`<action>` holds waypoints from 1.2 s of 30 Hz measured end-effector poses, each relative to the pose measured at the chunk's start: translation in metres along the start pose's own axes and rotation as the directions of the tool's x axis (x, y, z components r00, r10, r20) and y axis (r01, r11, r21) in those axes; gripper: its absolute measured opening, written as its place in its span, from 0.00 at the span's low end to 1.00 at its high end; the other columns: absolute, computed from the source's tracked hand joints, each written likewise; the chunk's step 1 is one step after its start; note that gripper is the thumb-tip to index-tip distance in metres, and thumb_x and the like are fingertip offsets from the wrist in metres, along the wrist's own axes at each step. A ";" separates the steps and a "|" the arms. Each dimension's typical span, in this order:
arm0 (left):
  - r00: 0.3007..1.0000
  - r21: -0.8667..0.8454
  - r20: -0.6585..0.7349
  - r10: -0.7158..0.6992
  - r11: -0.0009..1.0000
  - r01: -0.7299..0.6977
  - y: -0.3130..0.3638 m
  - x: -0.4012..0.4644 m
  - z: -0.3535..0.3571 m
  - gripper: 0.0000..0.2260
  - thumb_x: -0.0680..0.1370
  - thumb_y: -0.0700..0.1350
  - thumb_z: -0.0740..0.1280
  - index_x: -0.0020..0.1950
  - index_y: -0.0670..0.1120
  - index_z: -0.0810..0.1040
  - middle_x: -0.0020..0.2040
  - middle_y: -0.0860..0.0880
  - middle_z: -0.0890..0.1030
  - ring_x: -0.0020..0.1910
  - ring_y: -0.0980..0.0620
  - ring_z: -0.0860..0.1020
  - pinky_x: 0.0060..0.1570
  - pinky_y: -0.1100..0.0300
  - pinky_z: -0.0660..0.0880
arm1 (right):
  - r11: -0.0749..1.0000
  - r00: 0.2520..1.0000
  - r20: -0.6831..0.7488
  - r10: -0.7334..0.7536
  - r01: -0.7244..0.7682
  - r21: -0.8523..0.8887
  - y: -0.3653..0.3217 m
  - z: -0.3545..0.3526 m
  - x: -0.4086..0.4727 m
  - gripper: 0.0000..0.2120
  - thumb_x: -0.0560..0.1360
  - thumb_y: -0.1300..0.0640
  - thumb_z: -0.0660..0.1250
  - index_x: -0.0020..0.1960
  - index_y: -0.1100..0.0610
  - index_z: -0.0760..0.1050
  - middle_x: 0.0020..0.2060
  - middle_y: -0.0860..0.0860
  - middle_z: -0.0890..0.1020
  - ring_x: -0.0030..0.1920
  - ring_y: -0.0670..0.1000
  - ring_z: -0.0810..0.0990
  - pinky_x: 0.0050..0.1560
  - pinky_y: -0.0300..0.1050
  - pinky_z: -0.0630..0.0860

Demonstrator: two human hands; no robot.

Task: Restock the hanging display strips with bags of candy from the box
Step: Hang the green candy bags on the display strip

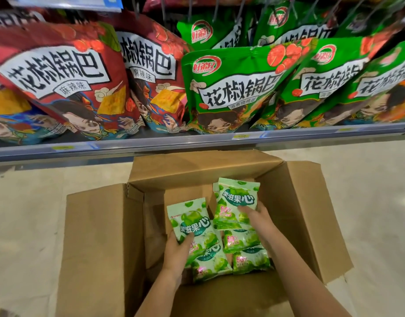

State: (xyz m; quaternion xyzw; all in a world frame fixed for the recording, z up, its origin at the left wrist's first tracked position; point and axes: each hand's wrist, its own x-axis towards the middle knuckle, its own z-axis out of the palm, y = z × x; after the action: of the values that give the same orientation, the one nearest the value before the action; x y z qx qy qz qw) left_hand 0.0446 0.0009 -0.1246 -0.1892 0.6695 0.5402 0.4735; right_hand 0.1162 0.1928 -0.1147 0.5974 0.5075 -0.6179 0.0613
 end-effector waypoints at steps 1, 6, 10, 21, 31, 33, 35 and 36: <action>1.000 -0.027 0.005 0.006 1.000 -0.005 0.004 -0.004 -0.001 0.12 0.79 0.39 0.64 0.61 0.49 0.72 0.54 0.50 0.80 0.51 0.51 0.78 0.44 0.60 0.74 | 0.999 1.000 0.026 0.007 -0.008 0.047 0.003 -0.001 -0.006 0.27 0.74 0.57 0.69 0.70 0.54 0.63 0.62 0.49 0.75 0.61 0.54 0.75 0.65 0.54 0.70; 0.999 -0.104 -0.002 0.051 0.993 -0.051 0.029 -0.029 -0.002 0.13 0.79 0.40 0.63 0.63 0.47 0.72 0.51 0.52 0.81 0.48 0.55 0.79 0.40 0.61 0.73 | 0.992 0.995 0.098 0.023 -0.035 0.125 0.001 -0.006 -0.048 0.38 0.63 0.47 0.76 0.70 0.50 0.65 0.60 0.52 0.78 0.59 0.56 0.78 0.64 0.61 0.71; 0.996 -0.152 -0.019 0.086 0.984 -0.088 0.059 -0.068 -0.006 0.12 0.79 0.40 0.63 0.62 0.46 0.73 0.52 0.48 0.82 0.51 0.48 0.80 0.49 0.54 0.77 | 0.981 0.994 0.098 -0.048 0.028 0.191 -0.024 -0.009 -0.101 0.24 0.73 0.55 0.70 0.66 0.51 0.67 0.56 0.52 0.80 0.53 0.53 0.80 0.58 0.56 0.76; 0.985 -0.266 -0.104 0.137 0.951 -0.161 0.181 -0.253 -0.016 0.15 0.76 0.47 0.68 0.61 0.51 0.73 0.55 0.49 0.81 0.53 0.47 0.79 0.55 0.48 0.75 | 0.907 0.930 -0.055 -0.363 0.367 0.205 -0.163 -0.016 -0.336 0.04 0.78 0.53 0.62 0.52 0.46 0.68 0.47 0.39 0.77 0.40 0.34 0.77 0.34 0.23 0.70; 0.944 -0.389 -0.116 0.310 0.860 -0.330 0.309 -0.467 -0.027 0.23 0.72 0.49 0.71 0.66 0.50 0.73 0.60 0.46 0.80 0.58 0.42 0.78 0.62 0.40 0.71 | 0.786 0.812 -0.124 -0.570 0.583 0.205 -0.285 -0.046 -0.541 0.04 0.76 0.57 0.66 0.50 0.55 0.76 0.45 0.52 0.82 0.48 0.52 0.82 0.51 0.54 0.78; 0.919 -0.383 -0.109 0.380 0.837 -0.392 0.337 -0.509 -0.029 0.32 0.65 0.56 0.75 0.68 0.54 0.71 0.63 0.49 0.78 0.59 0.45 0.78 0.62 0.40 0.71 | 0.751 0.785 -0.142 -0.603 0.619 0.231 -0.308 -0.053 -0.578 0.03 0.75 0.58 0.66 0.49 0.52 0.74 0.45 0.50 0.80 0.46 0.50 0.79 0.55 0.53 0.75; 0.898 -0.406 -0.129 0.421 0.804 -0.435 0.361 -0.549 -0.031 0.37 0.65 0.59 0.75 0.72 0.56 0.65 0.70 0.51 0.71 0.63 0.46 0.74 0.64 0.39 0.69 | 0.715 0.756 -0.154 -0.636 0.653 0.250 -0.328 -0.061 -0.613 0.12 0.75 0.58 0.67 0.57 0.53 0.72 0.53 0.50 0.78 0.52 0.45 0.78 0.60 0.46 0.74; 0.885 -0.416 -0.154 0.440 0.783 -0.462 0.372 -0.566 -0.032 0.36 0.69 0.57 0.73 0.74 0.56 0.61 0.72 0.52 0.67 0.66 0.47 0.71 0.66 0.40 0.67 | 0.691 0.737 -0.153 -0.658 0.672 0.266 -0.338 -0.066 -0.629 0.15 0.75 0.59 0.67 0.60 0.54 0.69 0.54 0.51 0.78 0.53 0.41 0.79 0.57 0.40 0.76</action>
State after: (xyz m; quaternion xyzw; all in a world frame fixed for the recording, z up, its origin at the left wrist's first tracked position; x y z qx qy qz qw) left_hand 0.0179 -0.0459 0.5518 -0.1390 0.5663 0.7700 0.2588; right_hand 0.1055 0.0670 0.5915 0.3891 0.5892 -0.6545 -0.2702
